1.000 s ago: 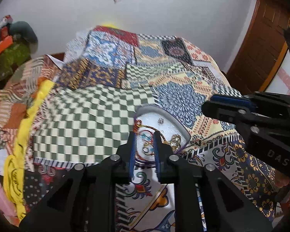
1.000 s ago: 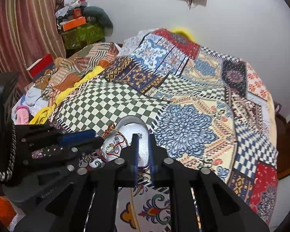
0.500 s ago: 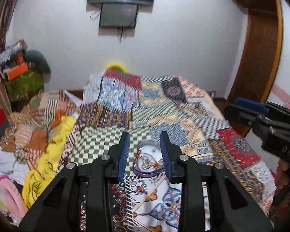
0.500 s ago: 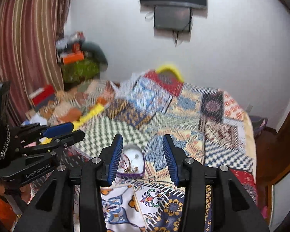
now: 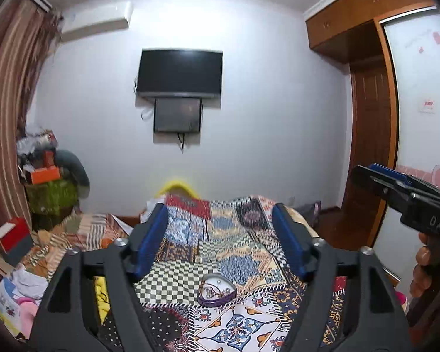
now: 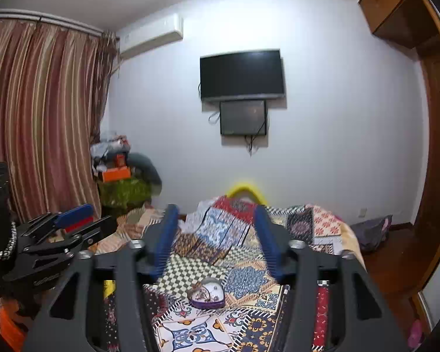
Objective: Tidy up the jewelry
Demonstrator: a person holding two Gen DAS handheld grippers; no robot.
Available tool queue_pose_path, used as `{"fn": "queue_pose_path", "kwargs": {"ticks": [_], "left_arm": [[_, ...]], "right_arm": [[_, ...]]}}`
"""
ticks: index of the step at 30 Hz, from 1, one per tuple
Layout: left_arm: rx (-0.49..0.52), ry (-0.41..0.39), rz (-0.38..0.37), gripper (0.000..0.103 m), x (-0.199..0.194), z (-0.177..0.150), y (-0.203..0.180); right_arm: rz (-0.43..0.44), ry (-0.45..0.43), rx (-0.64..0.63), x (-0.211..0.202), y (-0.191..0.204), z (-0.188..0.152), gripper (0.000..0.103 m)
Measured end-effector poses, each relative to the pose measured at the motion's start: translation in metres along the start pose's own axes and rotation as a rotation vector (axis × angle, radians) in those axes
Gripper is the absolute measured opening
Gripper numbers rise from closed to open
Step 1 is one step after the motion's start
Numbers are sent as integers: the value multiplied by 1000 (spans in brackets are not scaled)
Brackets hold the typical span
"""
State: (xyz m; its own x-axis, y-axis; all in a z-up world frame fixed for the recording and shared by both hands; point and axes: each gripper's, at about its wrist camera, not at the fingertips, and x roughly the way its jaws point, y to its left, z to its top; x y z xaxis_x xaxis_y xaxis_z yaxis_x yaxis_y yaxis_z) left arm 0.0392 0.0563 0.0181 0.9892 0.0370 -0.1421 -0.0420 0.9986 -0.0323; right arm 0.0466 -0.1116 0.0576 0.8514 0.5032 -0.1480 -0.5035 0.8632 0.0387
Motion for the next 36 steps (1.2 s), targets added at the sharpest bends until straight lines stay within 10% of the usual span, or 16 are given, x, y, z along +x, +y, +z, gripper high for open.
{"fn": "queue_pose_path", "kwargs": {"ticks": [10,36], "left_arm": [[-6,-67,65,92,-36,-4,-11],[-23,-20,59,92,-36,-14,-13]], "right_arm": [[-70,-59,14,-19,8,-9,99],[-84,-8,31,-38,0,-28,100]]}}
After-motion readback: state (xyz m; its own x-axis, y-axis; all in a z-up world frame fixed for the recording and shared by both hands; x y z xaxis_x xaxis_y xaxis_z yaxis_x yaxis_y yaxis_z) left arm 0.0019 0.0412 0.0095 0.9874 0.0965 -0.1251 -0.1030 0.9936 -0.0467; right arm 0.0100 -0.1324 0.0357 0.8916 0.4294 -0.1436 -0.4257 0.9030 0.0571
